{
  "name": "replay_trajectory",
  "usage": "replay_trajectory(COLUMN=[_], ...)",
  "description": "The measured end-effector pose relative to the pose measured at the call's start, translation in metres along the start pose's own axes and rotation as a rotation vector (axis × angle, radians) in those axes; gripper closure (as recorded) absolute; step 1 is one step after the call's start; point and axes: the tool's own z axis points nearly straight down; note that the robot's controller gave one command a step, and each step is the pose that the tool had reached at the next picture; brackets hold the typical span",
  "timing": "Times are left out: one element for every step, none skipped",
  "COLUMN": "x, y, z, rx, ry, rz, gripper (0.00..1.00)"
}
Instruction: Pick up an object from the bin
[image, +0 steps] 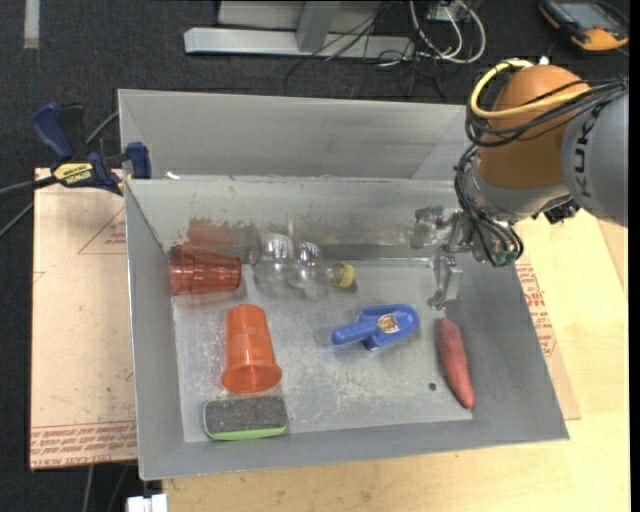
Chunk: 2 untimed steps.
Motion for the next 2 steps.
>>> replay_trajectory(x=[-0.001,0.022], y=[0.001,0.043], z=[-0.005,0.088], rx=[0.001,0.000], ry=[-0.006,-0.004], rz=[-0.003,-0.266], gripper=[0.00,0.00])
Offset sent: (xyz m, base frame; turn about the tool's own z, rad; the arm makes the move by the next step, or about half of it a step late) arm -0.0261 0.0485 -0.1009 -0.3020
